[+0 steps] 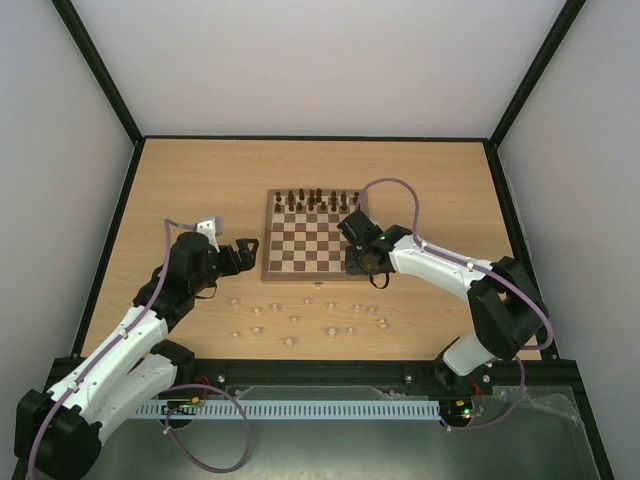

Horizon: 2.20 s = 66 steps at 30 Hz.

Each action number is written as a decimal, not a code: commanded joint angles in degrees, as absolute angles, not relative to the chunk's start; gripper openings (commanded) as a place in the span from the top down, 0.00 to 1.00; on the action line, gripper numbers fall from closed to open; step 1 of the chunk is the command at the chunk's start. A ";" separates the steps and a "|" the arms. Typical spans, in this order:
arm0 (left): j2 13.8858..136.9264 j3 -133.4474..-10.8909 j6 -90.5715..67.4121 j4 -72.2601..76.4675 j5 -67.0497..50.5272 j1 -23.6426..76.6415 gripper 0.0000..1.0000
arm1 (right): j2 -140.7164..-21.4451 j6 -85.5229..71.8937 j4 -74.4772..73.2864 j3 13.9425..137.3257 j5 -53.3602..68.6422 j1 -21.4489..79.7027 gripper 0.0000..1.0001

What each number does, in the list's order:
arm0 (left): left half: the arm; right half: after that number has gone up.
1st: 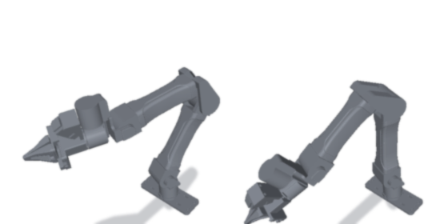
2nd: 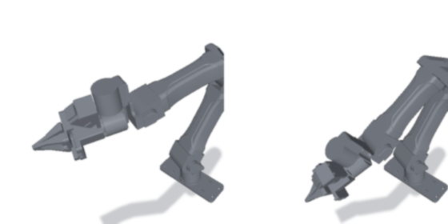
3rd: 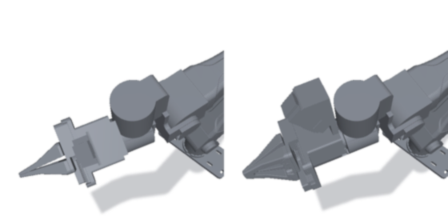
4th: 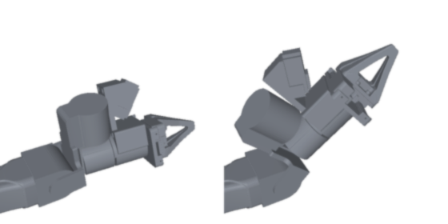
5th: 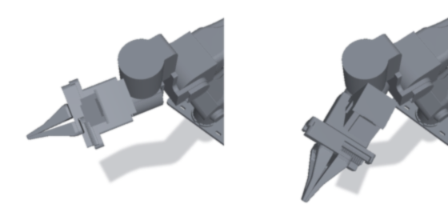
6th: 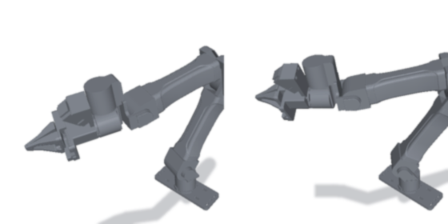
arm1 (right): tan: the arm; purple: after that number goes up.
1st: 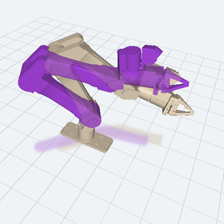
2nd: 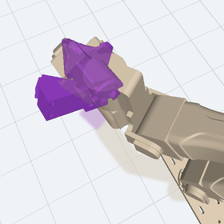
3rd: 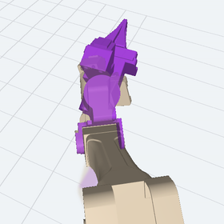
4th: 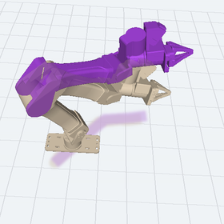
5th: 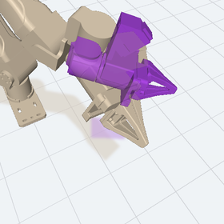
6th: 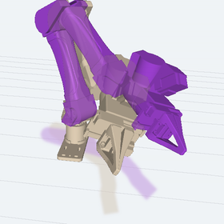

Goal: Set up the chess pieces on the board
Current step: Place the chess piece on the chessboard, then pick up the chess piece at the center of the board.

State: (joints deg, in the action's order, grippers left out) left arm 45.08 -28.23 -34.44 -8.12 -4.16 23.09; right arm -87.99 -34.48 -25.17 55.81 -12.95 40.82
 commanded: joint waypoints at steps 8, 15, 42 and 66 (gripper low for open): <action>44.80 -28.83 -34.03 -8.13 -3.52 23.20 0.01 | -90.24 -32.98 -25.25 55.90 -12.66 39.92 0.86; 45.04 -28.76 -34.03 -7.91 -3.43 23.23 0.01 | -90.79 -32.78 -24.94 56.04 -12.64 39.80 0.87; 48.03 -36.45 -35.85 -12.68 -6.73 20.33 0.00 | -71.44 -32.82 -29.55 59.62 -12.00 39.78 0.01; 54.86 -48.89 -32.07 -16.35 -5.00 19.08 0.00 | -66.50 -34.08 -27.45 61.44 -11.25 39.73 0.01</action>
